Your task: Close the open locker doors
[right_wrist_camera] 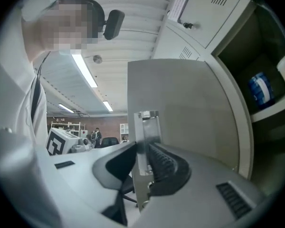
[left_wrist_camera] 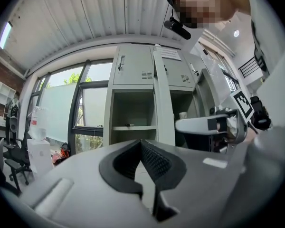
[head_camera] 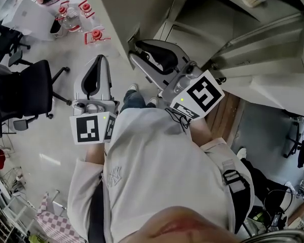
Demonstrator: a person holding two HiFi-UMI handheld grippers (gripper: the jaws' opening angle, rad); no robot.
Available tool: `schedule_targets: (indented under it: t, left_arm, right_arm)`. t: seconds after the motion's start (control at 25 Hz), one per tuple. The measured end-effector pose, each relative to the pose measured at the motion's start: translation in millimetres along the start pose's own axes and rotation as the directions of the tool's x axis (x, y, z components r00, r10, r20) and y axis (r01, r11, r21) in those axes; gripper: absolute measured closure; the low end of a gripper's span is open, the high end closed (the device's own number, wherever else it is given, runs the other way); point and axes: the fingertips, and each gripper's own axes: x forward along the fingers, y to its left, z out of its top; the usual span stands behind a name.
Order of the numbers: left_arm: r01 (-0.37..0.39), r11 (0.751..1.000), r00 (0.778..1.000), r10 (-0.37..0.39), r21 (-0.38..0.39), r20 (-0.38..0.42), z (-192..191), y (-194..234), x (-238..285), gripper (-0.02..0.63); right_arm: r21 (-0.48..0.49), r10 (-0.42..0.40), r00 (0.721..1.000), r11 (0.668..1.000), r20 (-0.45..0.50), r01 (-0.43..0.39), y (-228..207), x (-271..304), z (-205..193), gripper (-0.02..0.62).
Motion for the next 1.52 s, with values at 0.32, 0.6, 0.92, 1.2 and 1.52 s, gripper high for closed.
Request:
schedule_targets:
  t: [0.32, 0.6, 0.92, 1.2, 1.52]
  left_arm:
    - [-0.012, 1.000, 1.000, 0.012, 0.012, 0.008, 9.9, 48.5, 25.8, 0.604]
    - [-0.021, 1.000, 1.000, 0.021, 0.019, 0.002, 14.4, 90.5, 38.7, 0.604]
    - [-0.037, 0.999, 0.999, 0.037, 0.004, 0.002, 7.7, 136.6, 52.8, 0.604]
    - [-0.038, 0.999, 0.999, 0.038, -0.006, -0.022, 1.2, 169.2, 68.3, 0.604]
    - [-0.015, 1.000, 0.999, 0.015, -0.018, -0.029, -4.2, 189.2, 87.2, 0.604]
  right_arm:
    - [-0.089, 0.012, 0.998, 0.996, -0.058, -0.017, -7.0, 63.8, -8.3, 0.531]
    - [-0.079, -0.030, 0.998, 0.997, -0.047, 0.026, -27.4, 110.9, -10.7, 0.555]
    - [-0.126, -0.160, 0.987, 0.980, -0.026, 0.156, -65.4, 166.9, -14.3, 0.563]
    - [-0.131, -0.295, 0.955, 0.947, 0.001, 0.293, -105.5, 199.1, -15.8, 0.568]
    - [-0.144, -0.442, 0.897, 0.887, 0.016, 0.440, -145.5, 217.1, -14.6, 0.569]
